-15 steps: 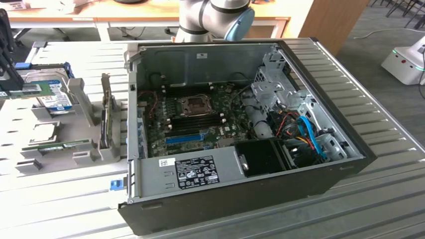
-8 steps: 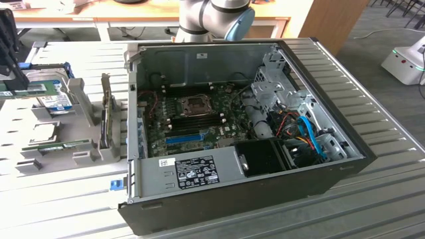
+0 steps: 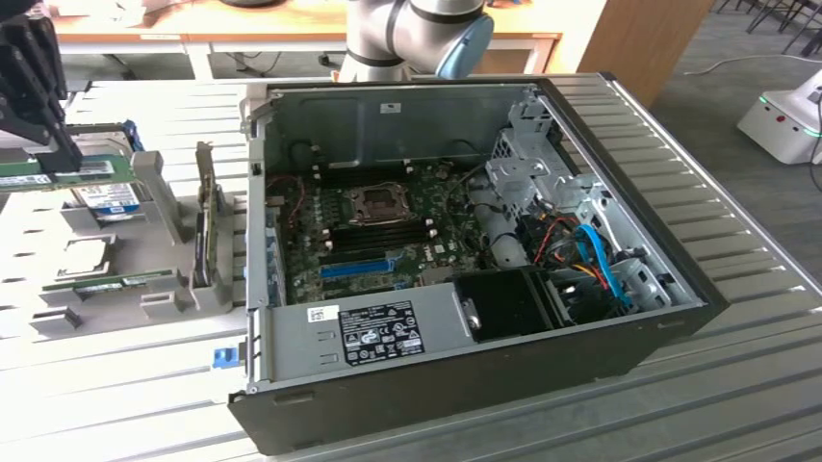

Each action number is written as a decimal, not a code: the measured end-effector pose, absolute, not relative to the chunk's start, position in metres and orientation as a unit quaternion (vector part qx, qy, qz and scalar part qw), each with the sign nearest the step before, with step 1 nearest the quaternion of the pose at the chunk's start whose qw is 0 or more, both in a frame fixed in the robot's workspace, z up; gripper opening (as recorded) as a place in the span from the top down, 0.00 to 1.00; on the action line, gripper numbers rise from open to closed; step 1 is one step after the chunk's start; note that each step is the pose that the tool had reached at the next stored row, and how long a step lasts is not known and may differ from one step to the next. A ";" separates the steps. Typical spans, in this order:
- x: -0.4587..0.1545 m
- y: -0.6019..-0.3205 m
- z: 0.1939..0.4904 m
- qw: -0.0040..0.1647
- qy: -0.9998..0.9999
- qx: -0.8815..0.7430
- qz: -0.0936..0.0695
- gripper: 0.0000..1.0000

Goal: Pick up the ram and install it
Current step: 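Pick up the ram and move it above insertion slot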

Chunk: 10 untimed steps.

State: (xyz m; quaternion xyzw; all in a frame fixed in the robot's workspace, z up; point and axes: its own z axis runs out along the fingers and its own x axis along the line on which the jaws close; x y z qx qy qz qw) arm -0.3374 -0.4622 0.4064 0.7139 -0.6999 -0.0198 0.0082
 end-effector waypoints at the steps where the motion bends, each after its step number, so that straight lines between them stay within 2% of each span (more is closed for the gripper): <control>1: -0.335 -0.462 0.406 0.008 -0.700 0.714 -0.020 0.88; 10: -0.314 -0.462 0.406 0.008 -0.700 0.714 -0.020 0.88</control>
